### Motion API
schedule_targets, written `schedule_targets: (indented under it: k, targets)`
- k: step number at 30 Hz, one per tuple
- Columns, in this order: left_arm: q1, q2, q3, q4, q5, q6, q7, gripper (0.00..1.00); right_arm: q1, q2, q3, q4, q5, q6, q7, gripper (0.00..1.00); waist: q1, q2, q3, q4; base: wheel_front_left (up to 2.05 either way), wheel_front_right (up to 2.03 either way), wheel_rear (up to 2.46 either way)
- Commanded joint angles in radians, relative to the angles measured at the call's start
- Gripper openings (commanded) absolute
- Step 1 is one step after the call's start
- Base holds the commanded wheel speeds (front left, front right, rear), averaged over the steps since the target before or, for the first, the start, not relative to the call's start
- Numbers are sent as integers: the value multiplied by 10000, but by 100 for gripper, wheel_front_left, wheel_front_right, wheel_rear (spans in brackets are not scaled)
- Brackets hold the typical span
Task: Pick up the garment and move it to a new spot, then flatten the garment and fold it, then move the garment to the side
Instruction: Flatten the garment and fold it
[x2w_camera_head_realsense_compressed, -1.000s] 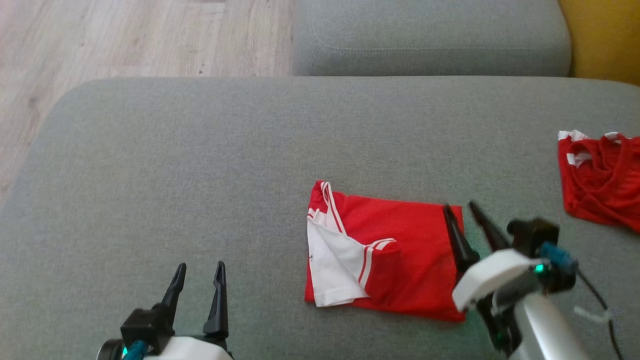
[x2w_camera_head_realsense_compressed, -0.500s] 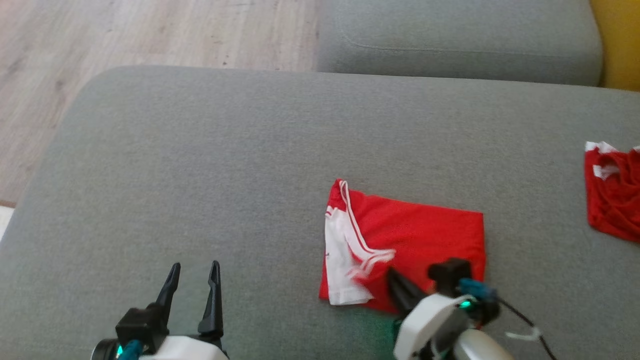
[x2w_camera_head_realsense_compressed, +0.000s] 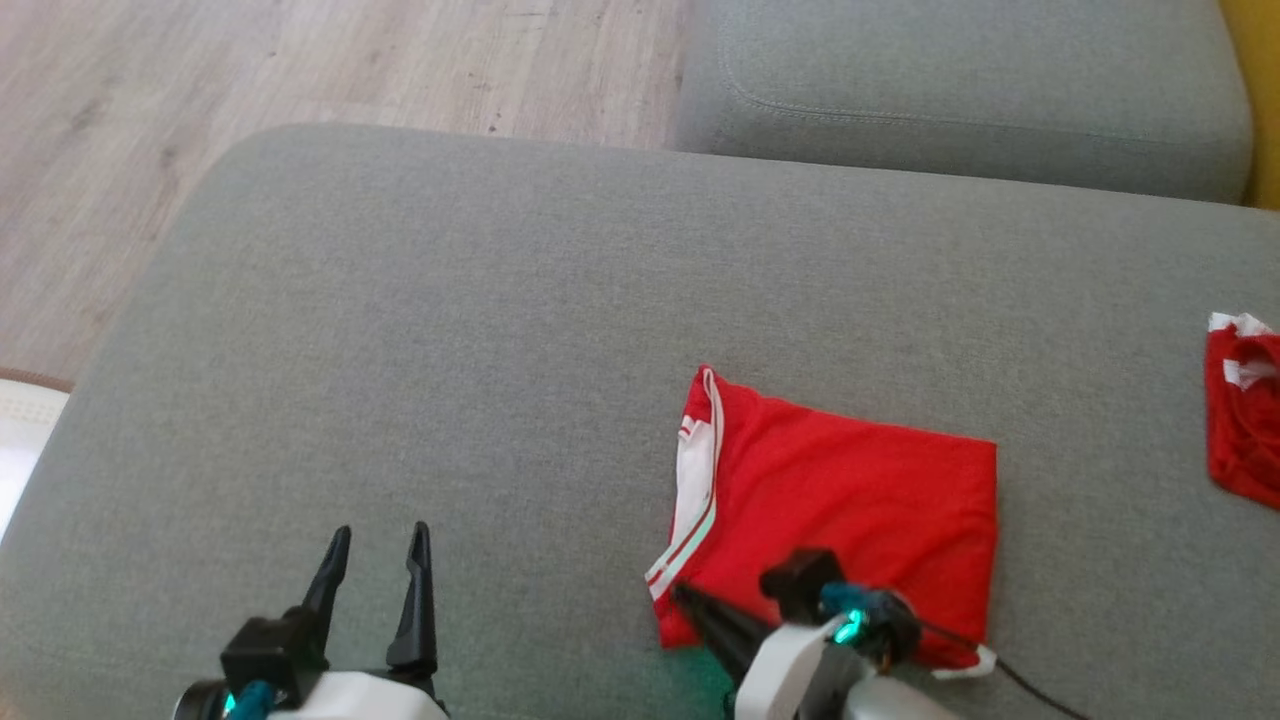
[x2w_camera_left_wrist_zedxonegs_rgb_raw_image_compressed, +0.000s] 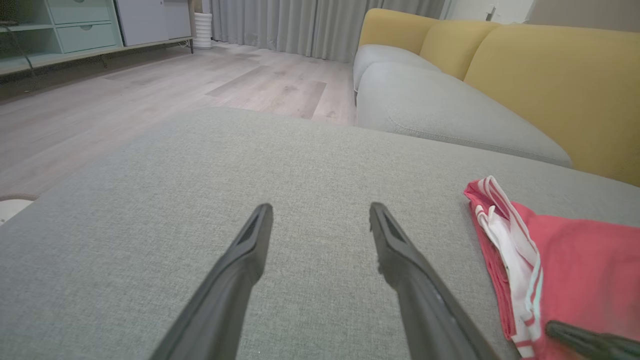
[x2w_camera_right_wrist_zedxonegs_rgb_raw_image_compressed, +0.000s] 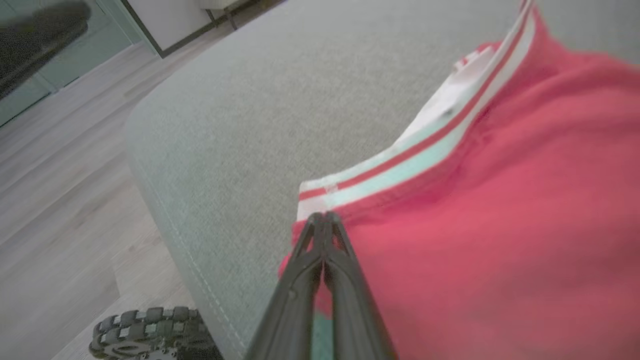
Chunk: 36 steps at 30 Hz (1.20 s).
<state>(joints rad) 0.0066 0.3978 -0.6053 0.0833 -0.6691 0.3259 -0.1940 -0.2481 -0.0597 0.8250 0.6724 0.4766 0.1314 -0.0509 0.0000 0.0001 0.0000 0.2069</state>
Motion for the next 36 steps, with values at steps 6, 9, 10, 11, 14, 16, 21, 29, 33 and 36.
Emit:
schedule_targets:
  k: [6, 9, 10, 11, 14, 16, 21, 29, 33, 36]
  targets:
    - [-289, 284, 543, -306, -103, 77, -185, 100, -902, 95, -531, -127, -76, -7, -1355, 98, 0, -1, -114, -379, 0, 0, 0]
    - [-351, 323, 550, -307, -76, 54, -205, 100, -944, 95, -1209, -149, -314, -7, -1725, 100, 0, -1, -206, -623, 0, 0, 0]
    - [-366, 316, 557, -305, -74, 56, -218, 100, -930, 95, -1495, -202, -443, -7, -1798, 100, 0, -1, -251, -714, 0, 0, 0]
    - [-382, 307, 553, -302, -68, 55, -227, 100, -897, 95, -1823, -265, -613, -7, -1864, 100, 0, -1, -286, -791, 0, 0, 0]
    - [-404, 263, 565, -276, -70, 57, -271, 100, -649, 95, -2847, -549, -1195, -7, -1992, 100, 0, -1, -406, -1055, 0, 0, 0]
    - [-382, 214, 566, -245, -89, 59, -300, 100, -393, 95, -3582, -812, -1684, -7, -2036, 100, 0, -1, -486, -1211, 0, 0, 0]
    - [-257, 70, 604, -127, -194, -27, -406, 100, 563, 95, -5134, -1861, -2536, -7, -2078, 100, 0, -1, -707, -1523, 0, 0, 0]
    - [91, -183, 671, 136, -263, -226, -571, 100, 2154, 95, -6834, -3311, -2524, -7, -1972, 100, 0, -1, -1008, -1660, 0, 0, 0]
    - [277, -198, 705, 255, -295, -326, -602, 100, 2608, 95, -7088, -3684, -2449, -7, -1894, 100, 0, -1, -1125, -1694, 0, 0, 0]
    - [395, -170, 798, 305, -344, -364, -618, 100, 2793, 95, -7156, -3847, -2413, -7, -1842, 100, 0, -1, -1185, -1714, 0, 0, 0]
